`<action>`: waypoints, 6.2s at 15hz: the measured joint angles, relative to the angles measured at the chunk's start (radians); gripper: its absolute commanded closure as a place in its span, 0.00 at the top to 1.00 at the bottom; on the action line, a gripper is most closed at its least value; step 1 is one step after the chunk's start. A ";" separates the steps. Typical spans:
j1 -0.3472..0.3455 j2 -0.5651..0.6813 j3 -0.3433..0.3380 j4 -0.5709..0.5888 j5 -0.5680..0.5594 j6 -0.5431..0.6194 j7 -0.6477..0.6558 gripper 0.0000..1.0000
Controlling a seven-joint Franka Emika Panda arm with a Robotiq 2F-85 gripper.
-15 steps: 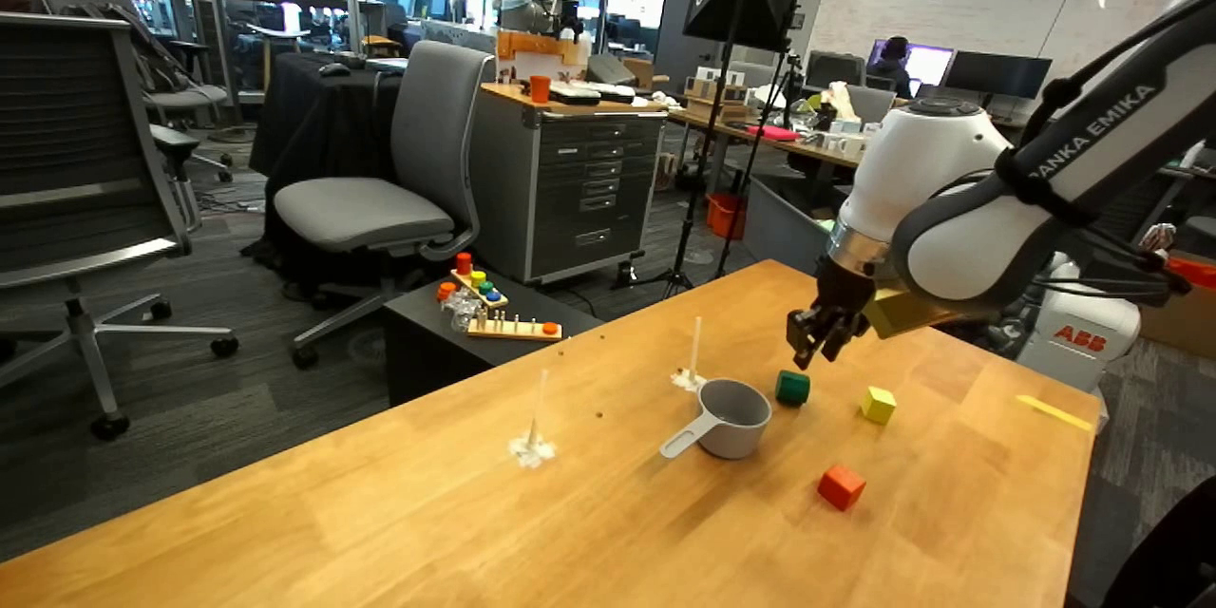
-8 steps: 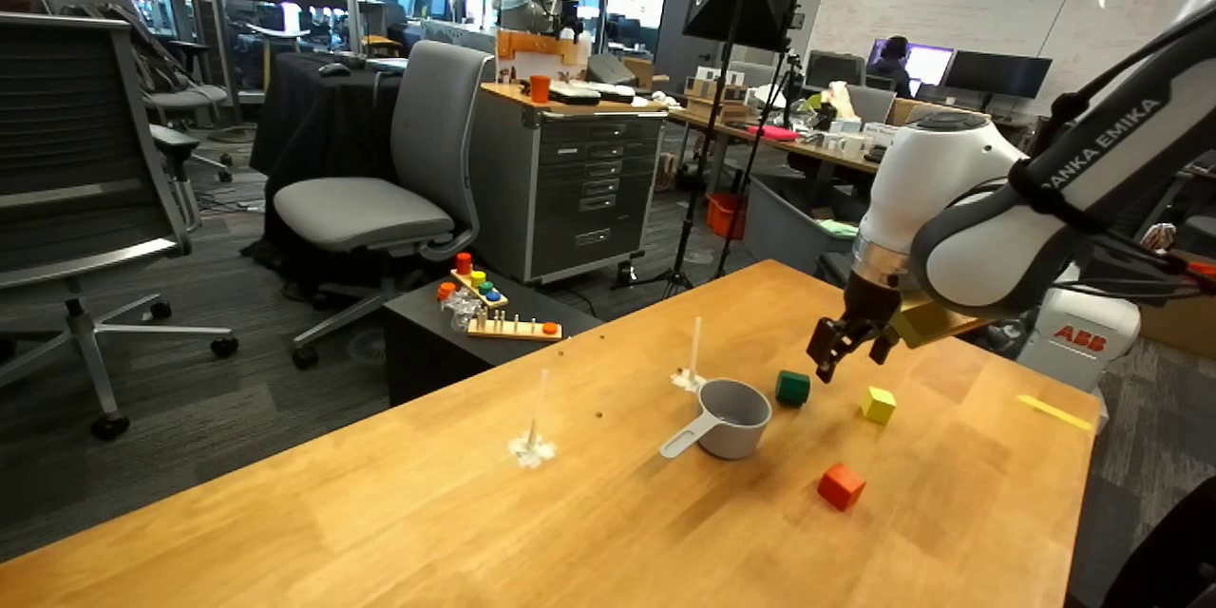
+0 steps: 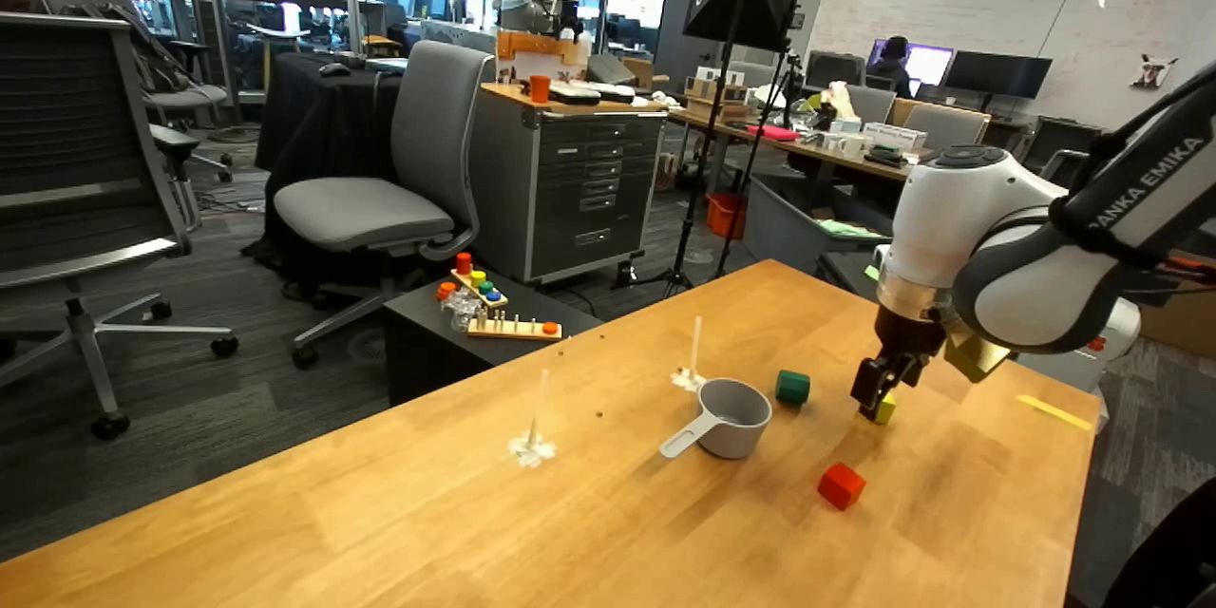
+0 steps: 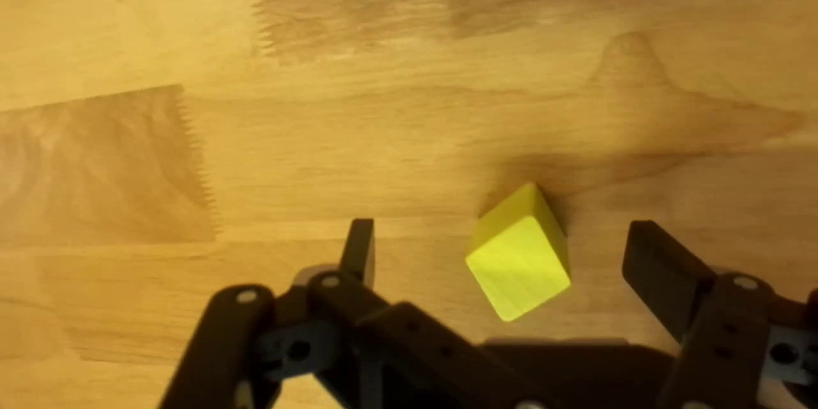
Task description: Place the blocks inside the grey measuring cup
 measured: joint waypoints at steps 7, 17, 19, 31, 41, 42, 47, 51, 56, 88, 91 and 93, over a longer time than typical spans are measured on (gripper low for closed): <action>-0.046 -0.007 -0.016 0.000 -0.228 0.032 -0.202 0.66; -0.096 -0.007 0.005 -0.003 -0.363 0.180 -0.312 0.00; -0.132 -0.014 0.035 -0.003 -0.362 0.182 -0.347 0.00; -0.193 -0.013 0.086 -0.001 -0.345 0.176 -0.418 0.94; -0.253 -0.014 0.166 0.094 -0.260 0.092 -0.517 1.00; -0.270 -0.011 0.185 0.109 -0.238 0.075 -0.539 1.00; -0.359 0.033 0.283 0.193 -0.121 -0.011 -0.652 1.00; -0.410 0.090 0.336 0.272 -0.048 -0.083 -0.716 1.00; -0.428 0.147 0.342 0.353 -0.023 -0.157 -0.732 1.00; -0.405 0.158 0.302 0.364 -0.023 -0.217 -0.658 0.08; -0.390 0.158 0.292 0.364 -0.023 -0.220 -0.631 0.08; -0.378 0.155 0.291 0.363 -0.023 -0.220 -0.612 0.08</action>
